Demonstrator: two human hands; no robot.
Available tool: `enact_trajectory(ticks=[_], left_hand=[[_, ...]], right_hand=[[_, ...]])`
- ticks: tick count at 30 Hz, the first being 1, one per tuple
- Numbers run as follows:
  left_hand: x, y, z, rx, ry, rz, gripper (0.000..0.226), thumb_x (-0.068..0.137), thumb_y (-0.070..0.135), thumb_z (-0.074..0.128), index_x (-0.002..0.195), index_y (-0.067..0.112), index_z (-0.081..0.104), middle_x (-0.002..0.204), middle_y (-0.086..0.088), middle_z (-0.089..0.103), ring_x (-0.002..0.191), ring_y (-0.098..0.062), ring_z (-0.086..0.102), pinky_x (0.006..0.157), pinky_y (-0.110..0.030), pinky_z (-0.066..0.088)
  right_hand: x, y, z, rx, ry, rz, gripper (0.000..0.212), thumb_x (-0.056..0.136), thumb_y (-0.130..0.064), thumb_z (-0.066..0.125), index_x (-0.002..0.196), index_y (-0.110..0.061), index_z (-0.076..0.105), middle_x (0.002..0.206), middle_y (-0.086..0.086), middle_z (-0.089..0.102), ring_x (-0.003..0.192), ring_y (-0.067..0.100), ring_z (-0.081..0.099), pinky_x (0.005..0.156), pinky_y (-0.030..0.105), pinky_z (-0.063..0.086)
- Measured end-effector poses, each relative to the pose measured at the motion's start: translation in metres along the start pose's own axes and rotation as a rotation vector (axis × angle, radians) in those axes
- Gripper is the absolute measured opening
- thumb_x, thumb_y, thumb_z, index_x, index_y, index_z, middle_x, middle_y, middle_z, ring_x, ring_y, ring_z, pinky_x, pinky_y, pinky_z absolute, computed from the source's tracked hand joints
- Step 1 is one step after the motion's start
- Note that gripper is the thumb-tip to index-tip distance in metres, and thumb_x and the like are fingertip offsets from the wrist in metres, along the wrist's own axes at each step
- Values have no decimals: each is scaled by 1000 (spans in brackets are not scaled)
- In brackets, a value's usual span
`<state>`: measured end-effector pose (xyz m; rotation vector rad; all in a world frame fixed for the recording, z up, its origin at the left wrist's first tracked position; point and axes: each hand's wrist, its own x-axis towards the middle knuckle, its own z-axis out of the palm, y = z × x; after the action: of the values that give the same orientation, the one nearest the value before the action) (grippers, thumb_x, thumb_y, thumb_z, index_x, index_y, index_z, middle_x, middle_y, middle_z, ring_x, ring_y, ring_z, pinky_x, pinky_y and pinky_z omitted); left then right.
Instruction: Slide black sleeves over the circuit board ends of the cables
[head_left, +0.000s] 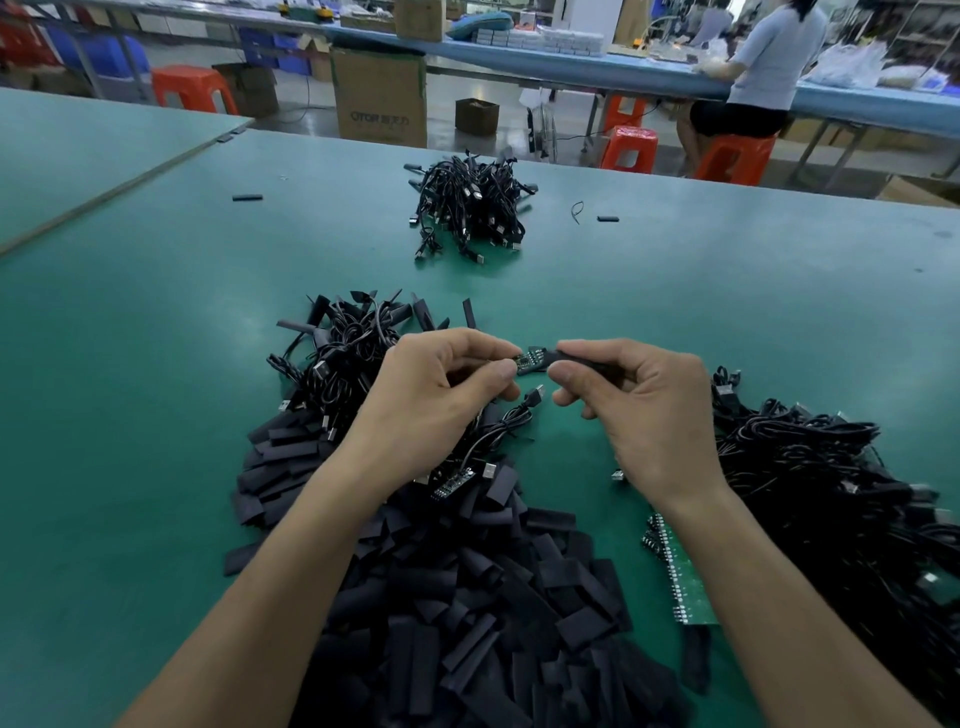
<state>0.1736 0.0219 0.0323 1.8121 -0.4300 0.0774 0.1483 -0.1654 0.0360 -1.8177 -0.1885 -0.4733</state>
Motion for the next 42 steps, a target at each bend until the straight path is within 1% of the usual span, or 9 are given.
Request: enact_trajectory(ticks=[8, 13, 18, 21, 25, 31, 34, 38, 42], left_hand=[[0, 1, -2, -39, -42, 1, 12, 95, 11, 66, 99, 20, 73, 78, 6, 77, 69, 2, 67, 63, -8, 45], [0, 0, -4, -49, -118, -4, 11, 96, 11, 66, 100, 19, 70, 82, 5, 77, 79, -13, 72, 64, -13, 48], [0, -2, -4, -104, -132, -28, 11, 97, 13, 65, 104, 20, 61, 83, 2, 78, 74, -29, 66, 63, -19, 50], [-1, -1, -1, -89, -131, -16, 9, 96, 12, 66, 98, 20, 61, 81, 3, 78, 65, -19, 65, 61, -17, 48], [-2, 1, -2, -108, -128, -28, 12, 96, 14, 67, 102, 20, 58, 79, 3, 77, 61, -14, 54, 60, -24, 45], [-4, 4, 0, -15, -27, -33, 7, 93, 24, 71, 90, 19, 66, 76, 1, 76, 62, -12, 65, 65, -33, 54], [-3, 1, -2, 65, 35, -9, 12, 90, 30, 74, 83, 21, 69, 70, 6, 74, 59, -8, 65, 59, -24, 52], [-3, 0, -3, 148, 52, -12, 16, 89, 36, 73, 78, 25, 72, 66, 10, 72, 59, -11, 67, 56, -23, 53], [-2, 0, -2, 171, 32, 21, 21, 92, 37, 69, 75, 25, 73, 66, 7, 72, 55, -20, 62, 52, -31, 50]], right_hand=[[4, -1, -4, -52, -103, -21, 24, 76, -19, 83, 97, -28, 76, 76, -11, 76, 65, 6, 71, 64, 11, 49], [8, -5, -15, -8, -246, 10, 24, 73, -19, 80, 97, -21, 77, 78, -1, 77, 68, 11, 71, 64, 13, 50], [11, -5, -17, 26, -285, 37, 24, 74, -8, 82, 97, -17, 78, 77, 7, 77, 65, 15, 70, 63, 16, 51], [9, -4, -11, -12, -310, 15, 23, 77, -9, 81, 100, -14, 78, 79, 1, 78, 66, 14, 70, 63, 17, 51], [6, -3, -5, 13, -265, 7, 19, 81, -7, 79, 98, -14, 78, 83, 2, 78, 66, 16, 70, 61, 24, 53], [4, -1, -4, 67, -183, 24, 17, 80, -4, 78, 90, -18, 77, 75, 4, 76, 61, 16, 70, 57, 22, 52], [3, 1, -3, 86, -148, 29, 16, 80, -3, 78, 89, -17, 77, 70, 3, 75, 60, 14, 70, 56, 19, 51], [3, 0, -1, 122, -117, 19, 16, 81, 0, 77, 87, -16, 77, 70, 5, 75, 58, 14, 69, 54, 20, 51], [2, -1, -2, 139, -130, 9, 17, 79, -2, 78, 90, -15, 77, 72, 6, 75, 59, 16, 70, 55, 21, 52]])
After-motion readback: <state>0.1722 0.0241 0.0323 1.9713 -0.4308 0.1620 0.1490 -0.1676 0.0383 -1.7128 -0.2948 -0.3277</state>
